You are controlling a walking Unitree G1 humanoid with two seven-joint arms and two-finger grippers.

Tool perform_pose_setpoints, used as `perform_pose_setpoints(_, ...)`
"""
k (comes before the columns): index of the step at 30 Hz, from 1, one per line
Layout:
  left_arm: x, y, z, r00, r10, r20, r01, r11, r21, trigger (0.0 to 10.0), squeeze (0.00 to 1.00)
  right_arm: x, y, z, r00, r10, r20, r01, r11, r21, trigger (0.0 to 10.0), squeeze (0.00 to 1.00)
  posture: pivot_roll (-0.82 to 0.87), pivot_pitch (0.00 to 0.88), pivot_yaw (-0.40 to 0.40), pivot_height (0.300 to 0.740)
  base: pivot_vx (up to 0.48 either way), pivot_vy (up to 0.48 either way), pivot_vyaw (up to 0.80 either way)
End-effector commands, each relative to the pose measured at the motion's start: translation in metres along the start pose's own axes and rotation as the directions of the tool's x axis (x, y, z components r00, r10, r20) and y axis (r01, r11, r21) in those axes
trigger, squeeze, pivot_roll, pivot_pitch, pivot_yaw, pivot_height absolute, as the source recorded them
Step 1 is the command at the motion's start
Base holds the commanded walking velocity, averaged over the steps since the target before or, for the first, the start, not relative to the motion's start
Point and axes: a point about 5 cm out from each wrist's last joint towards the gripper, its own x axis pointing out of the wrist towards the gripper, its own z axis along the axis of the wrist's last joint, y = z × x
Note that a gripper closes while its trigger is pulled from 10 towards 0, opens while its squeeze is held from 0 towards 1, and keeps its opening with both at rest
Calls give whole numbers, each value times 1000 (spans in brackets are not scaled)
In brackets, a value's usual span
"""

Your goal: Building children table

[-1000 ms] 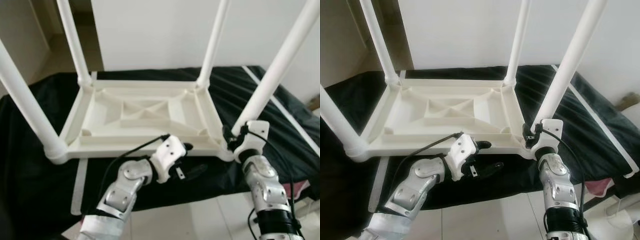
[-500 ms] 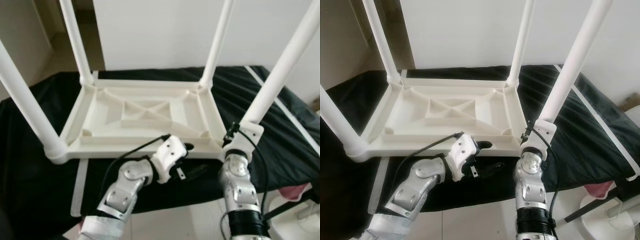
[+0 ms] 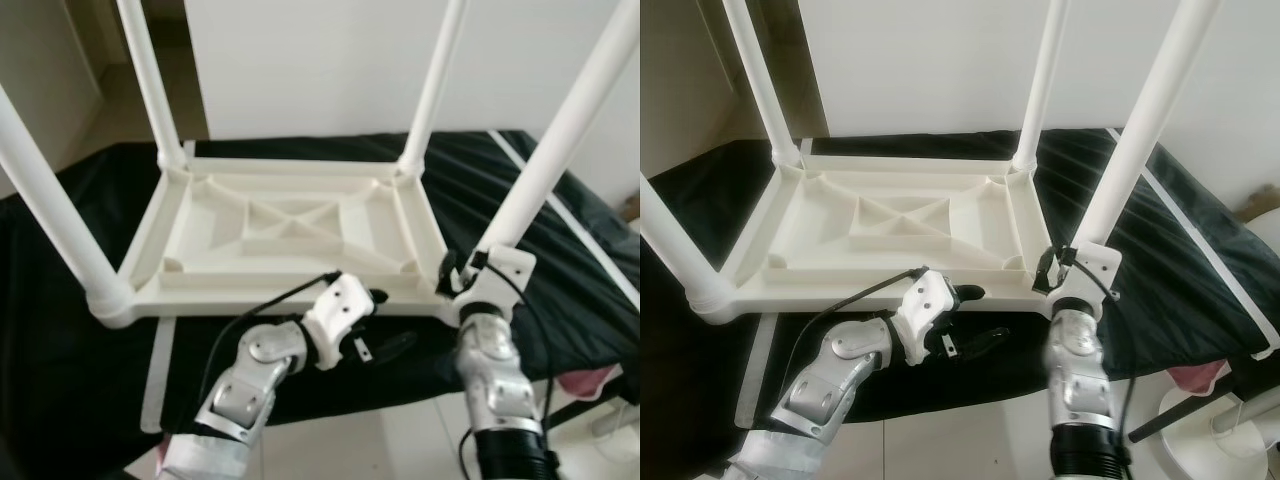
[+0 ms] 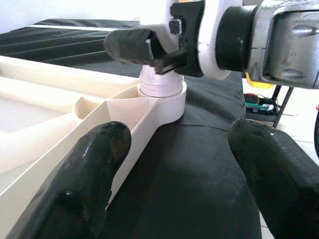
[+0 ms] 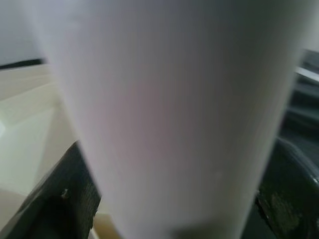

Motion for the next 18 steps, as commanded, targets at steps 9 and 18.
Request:
perform_pose_setpoints(9, 0, 0, 2, 999, 44, 11, -43, 999, -6, 10000, 0, 0, -29, 3, 932, 361, -43, -364, 923, -127, 10000, 0, 44, 0, -46, 740, 0, 0, 0)
perform_pose_setpoints(18, 2, 1, 3, 1000, 30, 10, -30, 1000, 1, 10000, 0, 3, -34, 4, 798, 588, -135, -603, 784, -151, 10000, 0, 39, 0, -32, 740, 0, 0, 0)
